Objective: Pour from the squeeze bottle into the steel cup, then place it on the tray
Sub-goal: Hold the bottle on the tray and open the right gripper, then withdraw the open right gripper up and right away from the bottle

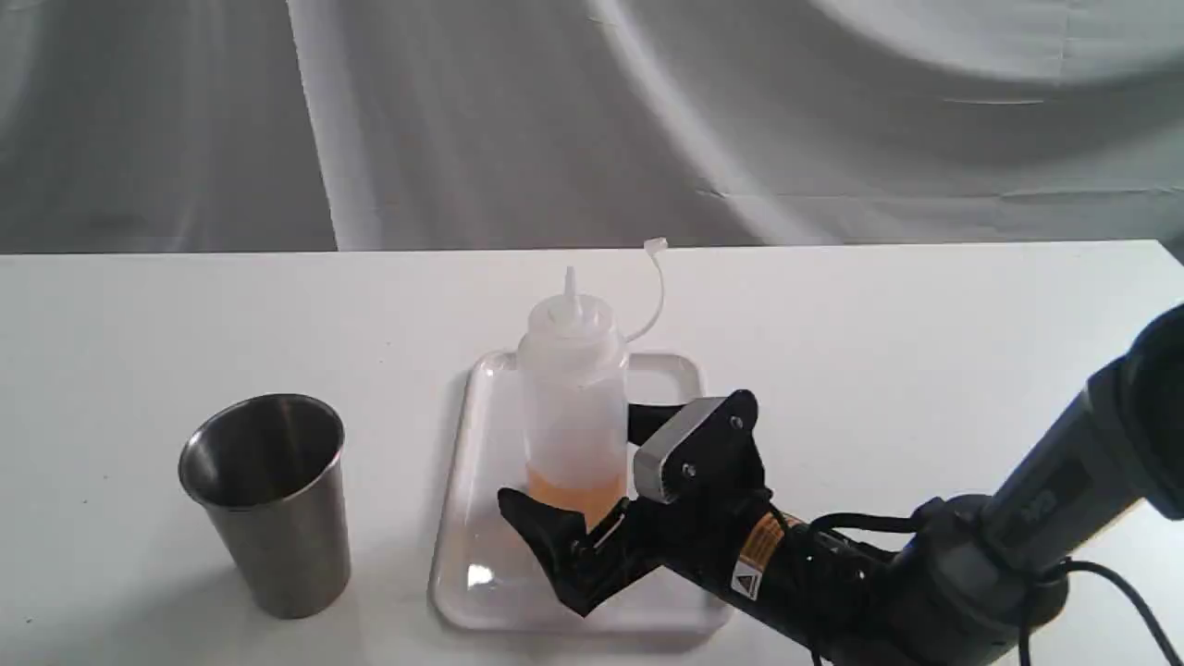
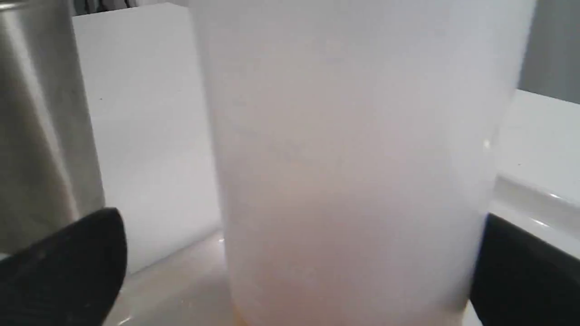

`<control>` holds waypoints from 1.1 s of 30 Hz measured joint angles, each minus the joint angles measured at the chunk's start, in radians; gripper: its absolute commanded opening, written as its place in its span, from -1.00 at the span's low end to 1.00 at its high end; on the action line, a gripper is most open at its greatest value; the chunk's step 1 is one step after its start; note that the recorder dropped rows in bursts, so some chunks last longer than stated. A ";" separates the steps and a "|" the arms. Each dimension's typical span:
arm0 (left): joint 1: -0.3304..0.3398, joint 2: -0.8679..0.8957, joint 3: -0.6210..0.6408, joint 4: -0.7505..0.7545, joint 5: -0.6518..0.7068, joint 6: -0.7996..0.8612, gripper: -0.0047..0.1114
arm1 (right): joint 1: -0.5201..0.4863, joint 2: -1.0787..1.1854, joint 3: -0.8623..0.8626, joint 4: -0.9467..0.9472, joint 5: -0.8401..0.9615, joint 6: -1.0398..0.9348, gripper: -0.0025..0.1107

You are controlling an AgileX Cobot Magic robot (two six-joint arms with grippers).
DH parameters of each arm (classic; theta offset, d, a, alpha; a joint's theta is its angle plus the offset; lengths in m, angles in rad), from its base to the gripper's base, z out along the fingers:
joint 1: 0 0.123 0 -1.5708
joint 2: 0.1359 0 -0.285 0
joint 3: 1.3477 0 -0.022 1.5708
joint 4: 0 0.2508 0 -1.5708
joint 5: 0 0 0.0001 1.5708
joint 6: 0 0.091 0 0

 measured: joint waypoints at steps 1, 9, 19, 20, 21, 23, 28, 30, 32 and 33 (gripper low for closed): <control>0.000 0.000 0.000 0.000 0.000 0.000 -0.78 | 0.000 -0.009 0.011 0.002 -0.002 -0.005 0.82; 0.000 0.000 0.000 0.000 0.000 0.000 -0.78 | -0.005 -0.063 0.084 0.021 -0.003 -0.020 0.82; 0.000 0.000 0.000 0.000 0.000 0.000 -0.78 | -0.009 -0.188 0.195 0.072 -0.005 -0.022 0.82; 0.000 0.000 0.000 0.000 0.000 0.000 -0.78 | -0.009 -0.206 0.209 0.074 -0.005 -0.027 0.82; 0.000 0.000 0.000 0.000 0.000 0.000 -0.78 | -0.009 -0.220 0.223 0.074 -0.003 -0.032 0.82; 0.000 0.000 0.000 0.000 0.000 0.000 -0.78 | -0.009 -0.261 0.246 0.075 0.004 -0.038 0.82; 0.000 0.000 0.000 0.000 0.000 0.000 -0.78 | -0.009 -0.367 0.286 0.077 0.013 -0.043 0.82; 0.000 0.000 0.000 0.000 0.000 0.000 -0.78 | -0.009 -0.411 0.293 0.077 0.025 -0.043 0.82; 0.000 0.000 0.000 0.000 0.000 0.000 -0.78 | -0.009 -0.462 0.298 0.074 0.055 -0.043 0.82; 0.000 0.000 0.000 0.000 0.000 0.000 -0.78 | -0.009 -0.489 0.303 0.070 0.072 -0.043 0.82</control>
